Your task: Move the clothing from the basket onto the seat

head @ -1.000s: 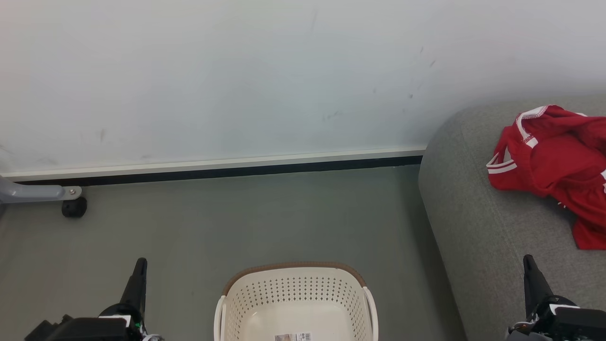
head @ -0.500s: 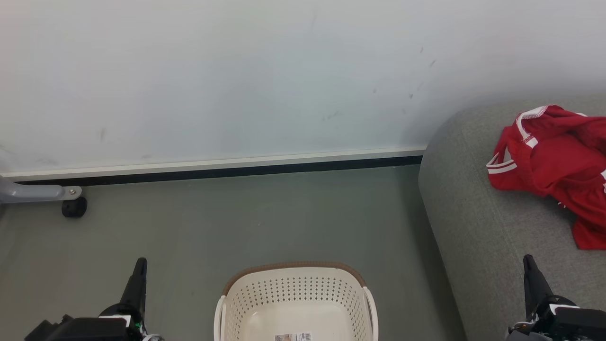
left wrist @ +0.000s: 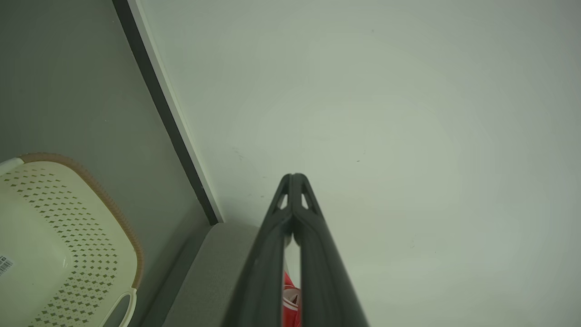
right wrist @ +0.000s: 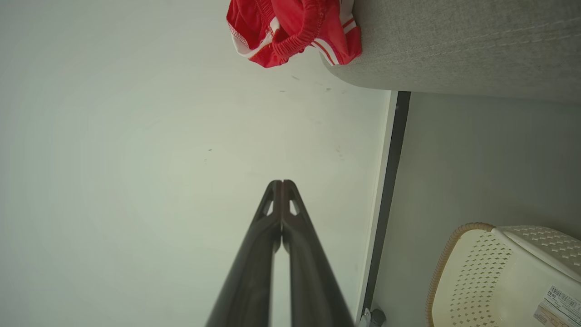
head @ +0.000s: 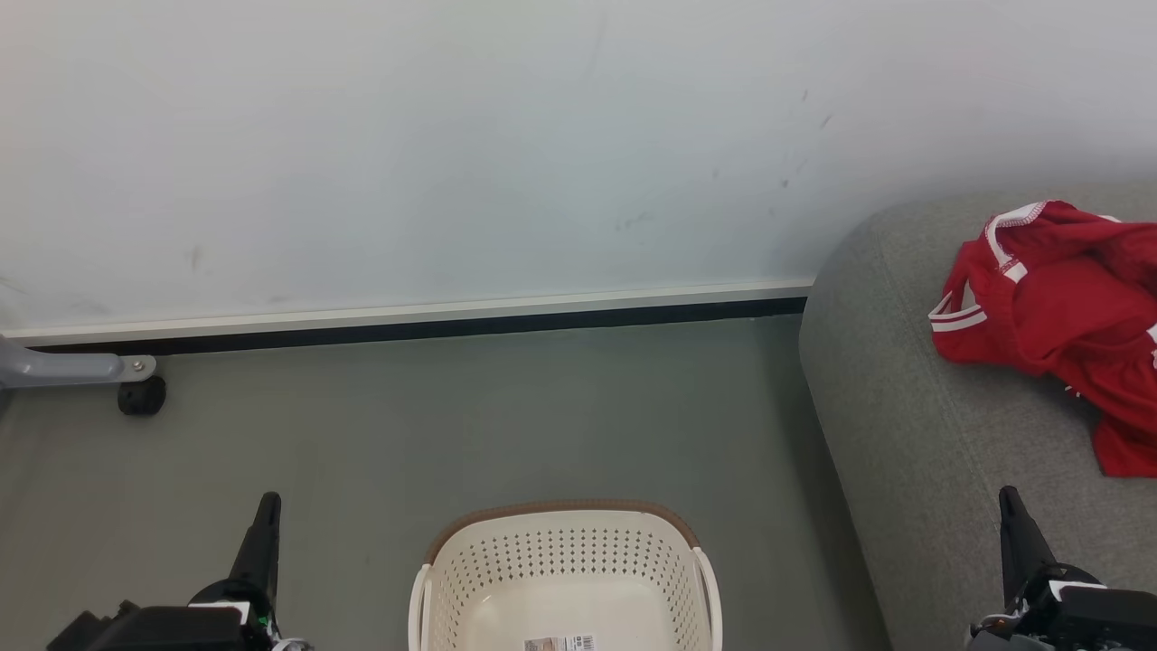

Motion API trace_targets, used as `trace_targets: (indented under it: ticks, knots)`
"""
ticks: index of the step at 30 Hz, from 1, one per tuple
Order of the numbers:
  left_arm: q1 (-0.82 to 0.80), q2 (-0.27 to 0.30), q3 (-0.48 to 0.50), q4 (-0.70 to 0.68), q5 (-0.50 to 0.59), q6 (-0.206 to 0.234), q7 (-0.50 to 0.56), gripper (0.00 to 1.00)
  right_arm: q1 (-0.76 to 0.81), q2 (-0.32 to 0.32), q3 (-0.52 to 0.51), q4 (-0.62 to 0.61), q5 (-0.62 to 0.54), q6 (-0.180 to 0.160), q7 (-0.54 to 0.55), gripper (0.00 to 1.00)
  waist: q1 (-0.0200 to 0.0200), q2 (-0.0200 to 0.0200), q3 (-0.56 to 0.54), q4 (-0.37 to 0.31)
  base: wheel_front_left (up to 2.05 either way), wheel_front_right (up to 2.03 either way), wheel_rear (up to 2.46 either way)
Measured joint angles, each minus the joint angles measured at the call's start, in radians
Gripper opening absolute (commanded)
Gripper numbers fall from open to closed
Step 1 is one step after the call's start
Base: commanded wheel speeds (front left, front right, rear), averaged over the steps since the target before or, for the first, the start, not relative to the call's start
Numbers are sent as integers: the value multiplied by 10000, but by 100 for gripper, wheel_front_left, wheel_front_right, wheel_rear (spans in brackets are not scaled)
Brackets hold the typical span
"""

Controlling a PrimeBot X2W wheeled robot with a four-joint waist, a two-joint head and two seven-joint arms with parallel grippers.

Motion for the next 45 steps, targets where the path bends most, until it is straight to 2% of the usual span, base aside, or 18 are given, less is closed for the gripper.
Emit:
trace_targets:
  ticks: [45]
  knots:
    - [0, 0, 0, -4, 0, 0, 0, 0, 0, 0, 0, -6, 0, 0, 0, 0, 0, 0, 1, 0, 0, 0, 0]
